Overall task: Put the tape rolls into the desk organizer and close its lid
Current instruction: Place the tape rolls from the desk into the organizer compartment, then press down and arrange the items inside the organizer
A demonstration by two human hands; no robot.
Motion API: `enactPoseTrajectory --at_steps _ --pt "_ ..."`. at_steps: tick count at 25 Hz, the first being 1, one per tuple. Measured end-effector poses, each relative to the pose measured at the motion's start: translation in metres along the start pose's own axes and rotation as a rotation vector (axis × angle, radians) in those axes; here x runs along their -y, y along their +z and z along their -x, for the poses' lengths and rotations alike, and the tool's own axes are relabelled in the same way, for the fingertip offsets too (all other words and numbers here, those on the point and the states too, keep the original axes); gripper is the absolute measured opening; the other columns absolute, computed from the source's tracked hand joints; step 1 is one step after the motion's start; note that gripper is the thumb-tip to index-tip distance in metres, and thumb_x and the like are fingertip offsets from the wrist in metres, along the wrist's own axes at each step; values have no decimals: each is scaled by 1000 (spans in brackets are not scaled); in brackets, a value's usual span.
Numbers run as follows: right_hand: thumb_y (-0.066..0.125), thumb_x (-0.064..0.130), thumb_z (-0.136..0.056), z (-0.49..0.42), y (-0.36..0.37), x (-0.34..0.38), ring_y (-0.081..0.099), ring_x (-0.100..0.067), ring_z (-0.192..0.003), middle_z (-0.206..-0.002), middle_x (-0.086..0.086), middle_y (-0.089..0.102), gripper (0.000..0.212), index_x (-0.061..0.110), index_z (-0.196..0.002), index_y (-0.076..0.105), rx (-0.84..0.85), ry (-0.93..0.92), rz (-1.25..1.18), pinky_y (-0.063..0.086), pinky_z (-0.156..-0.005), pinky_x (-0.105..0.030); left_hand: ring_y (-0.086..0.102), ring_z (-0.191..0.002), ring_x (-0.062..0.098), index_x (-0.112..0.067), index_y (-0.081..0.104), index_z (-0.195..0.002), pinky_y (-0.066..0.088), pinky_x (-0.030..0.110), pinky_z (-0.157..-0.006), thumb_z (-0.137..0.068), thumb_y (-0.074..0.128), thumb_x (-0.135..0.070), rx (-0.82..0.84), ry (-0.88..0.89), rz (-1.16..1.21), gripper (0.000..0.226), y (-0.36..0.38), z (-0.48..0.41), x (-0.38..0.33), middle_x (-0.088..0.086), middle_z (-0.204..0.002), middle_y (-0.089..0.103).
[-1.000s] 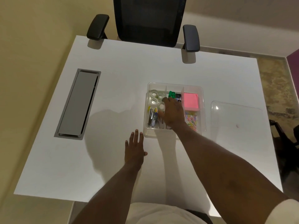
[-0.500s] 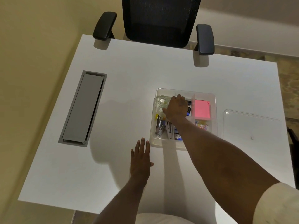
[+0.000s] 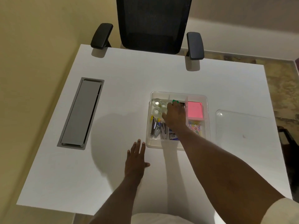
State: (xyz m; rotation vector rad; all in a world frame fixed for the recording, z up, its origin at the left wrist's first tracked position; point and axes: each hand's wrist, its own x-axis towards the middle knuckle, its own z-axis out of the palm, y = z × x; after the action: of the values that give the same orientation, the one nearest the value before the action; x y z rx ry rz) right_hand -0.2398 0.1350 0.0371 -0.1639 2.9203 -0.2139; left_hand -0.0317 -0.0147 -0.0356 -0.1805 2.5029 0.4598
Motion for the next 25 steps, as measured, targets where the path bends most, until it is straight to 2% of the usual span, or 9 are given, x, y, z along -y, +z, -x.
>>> enactPoseTrajectory --at_steps 2,4,7,9,12,15,19,22,25 --pt "62 26 -92 11 -1 -8 57 -29 -118 -123 -11 61 33 9 -119 60 6 -37 -31 44 -103 -41 -4 -161 25 -19 3 -164 12 47 -131 -93 69 -43 -23 5 26 101 -3 2 1 2 -173 -8" --pt "60 21 -91 22 -2 -14 58 -28 -118 -123 -10 63 32 8 -121 60 5 -49 -60 44 -105 -41 8 -161 23 -17 11 -164 17 42 -130 -100 60 -30 -87 2 74 81 -8 5 1 3 -173 5" --pt "61 20 -90 31 -3 -22 58 -28 -118 -124 -10 64 36 9 -124 59 -6 -96 -73 43 -105 -41 34 -153 27 -8 31 -159 33 40 -124 -102 42 -5 -319 -57 138 58 -26 1 0 13 -164 35" --pt "62 20 -90 32 -3 -26 58 -28 -118 -125 -9 64 37 10 -126 58 -4 -129 -78 43 -104 -41 43 -147 30 -4 40 -154 38 42 -121 -101 44 -2 -451 -55 153 54 -49 -13 -5 16 -156 46" --pt "64 22 -91 28 -2 -29 57 -26 -122 -130 -8 63 42 12 -131 56 10 -163 -83 40 -108 -42 46 -145 32 -1 45 -151 37 43 -122 -98 52 -2 -515 42 115 54 -87 -46 -20 19 -153 50" --pt "63 25 -90 19 -2 -31 54 -25 -128 -135 -7 60 50 13 -138 52 40 -206 -97 37 -113 -45 41 -148 31 -2 46 -151 32 43 -124 -97 52 -5 -525 110 81 55 -116 -79 -46 17 -157 46" --pt "60 28 -91 -1 -1 -34 47 -23 -136 -140 -4 56 51 16 -139 49 67 -284 -26 27 -118 -48 18 -158 27 -11 38 -155 12 49 -130 -102 43 -17 -470 155 -99 54 -126 -116 -70 11 -169 24" --pt "60 33 -92 -19 1 -31 40 -24 -143 -142 -4 55 48 16 -136 51 64 -339 55 20 -121 -51 3 -161 28 -15 38 -155 1 55 -129 -104 41 -22 -417 119 -192 51 -123 -138 -76 11 -173 8" --pt "55 38 -96 -33 6 -26 33 -27 -150 -146 -5 55 48 16 -138 53 81 -349 120 16 -122 -56 -7 -161 30 -15 41 -153 -1 61 -127 -106 42 -26 -377 65 -232 47 -120 -156 -79 13 -173 -3"
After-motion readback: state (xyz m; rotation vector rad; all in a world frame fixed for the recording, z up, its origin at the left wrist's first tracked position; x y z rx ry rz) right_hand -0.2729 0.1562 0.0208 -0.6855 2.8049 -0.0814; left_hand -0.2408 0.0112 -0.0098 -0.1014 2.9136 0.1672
